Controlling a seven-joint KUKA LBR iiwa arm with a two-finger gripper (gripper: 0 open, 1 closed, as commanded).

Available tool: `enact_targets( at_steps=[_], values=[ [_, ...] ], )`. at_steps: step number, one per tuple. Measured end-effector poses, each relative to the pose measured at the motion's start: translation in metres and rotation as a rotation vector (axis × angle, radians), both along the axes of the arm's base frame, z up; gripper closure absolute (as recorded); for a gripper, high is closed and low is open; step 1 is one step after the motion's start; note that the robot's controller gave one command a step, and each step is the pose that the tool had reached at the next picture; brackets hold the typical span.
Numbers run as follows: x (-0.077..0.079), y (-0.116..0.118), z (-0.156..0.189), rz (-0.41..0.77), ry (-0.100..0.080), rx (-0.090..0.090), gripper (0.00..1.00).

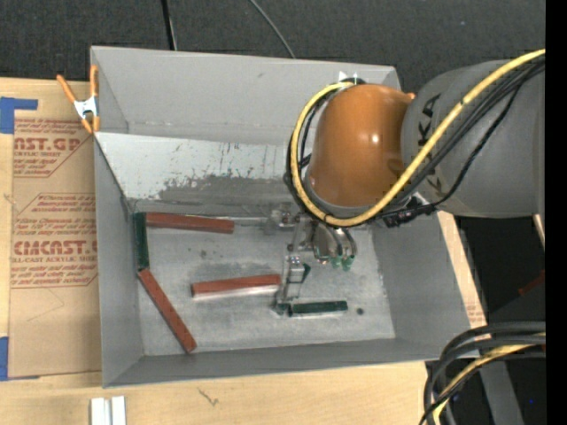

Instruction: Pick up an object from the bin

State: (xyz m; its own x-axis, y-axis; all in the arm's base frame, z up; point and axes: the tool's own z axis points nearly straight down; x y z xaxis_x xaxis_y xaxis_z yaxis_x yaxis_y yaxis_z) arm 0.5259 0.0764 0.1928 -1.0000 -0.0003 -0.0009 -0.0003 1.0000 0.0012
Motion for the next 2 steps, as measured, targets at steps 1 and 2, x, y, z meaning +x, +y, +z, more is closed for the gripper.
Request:
enact_targets(
  at_steps=[1, 2],
  values=[
    [0.01, 0.005, -0.043, 0.017, -0.009, 0.001, 0.0],
    [0.017, 0.017, -0.123, 0.371, 0.001, 0.0, 1.0]
  ],
)
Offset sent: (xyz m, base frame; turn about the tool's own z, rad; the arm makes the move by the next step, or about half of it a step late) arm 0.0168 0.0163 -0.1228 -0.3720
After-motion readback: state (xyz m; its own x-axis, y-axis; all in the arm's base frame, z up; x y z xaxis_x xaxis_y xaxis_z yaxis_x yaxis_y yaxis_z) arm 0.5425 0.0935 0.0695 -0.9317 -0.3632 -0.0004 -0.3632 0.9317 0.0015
